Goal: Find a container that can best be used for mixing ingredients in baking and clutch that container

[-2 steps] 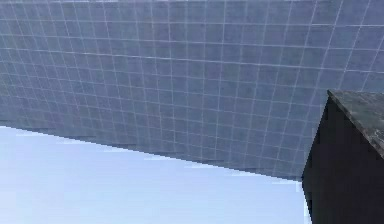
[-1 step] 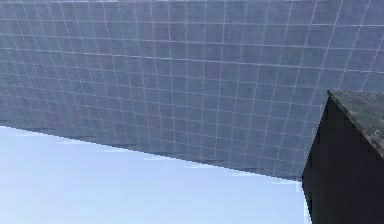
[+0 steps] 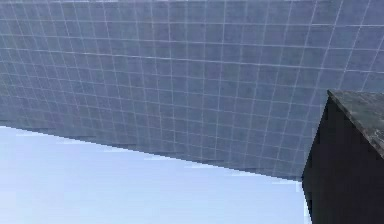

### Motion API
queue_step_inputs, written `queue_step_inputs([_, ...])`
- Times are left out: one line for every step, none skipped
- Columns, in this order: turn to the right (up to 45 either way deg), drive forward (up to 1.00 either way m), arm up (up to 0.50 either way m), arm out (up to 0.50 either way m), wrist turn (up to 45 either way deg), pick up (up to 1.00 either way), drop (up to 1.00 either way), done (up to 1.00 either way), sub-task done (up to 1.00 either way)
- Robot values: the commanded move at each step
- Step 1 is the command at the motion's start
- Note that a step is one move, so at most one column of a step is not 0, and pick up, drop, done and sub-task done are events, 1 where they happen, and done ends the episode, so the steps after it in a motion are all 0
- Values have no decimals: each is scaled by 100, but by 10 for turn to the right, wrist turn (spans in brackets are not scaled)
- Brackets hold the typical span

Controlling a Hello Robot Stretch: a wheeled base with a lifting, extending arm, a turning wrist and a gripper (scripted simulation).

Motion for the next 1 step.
queue_step_inputs([0,0,0,0,0,0,0,100,0])
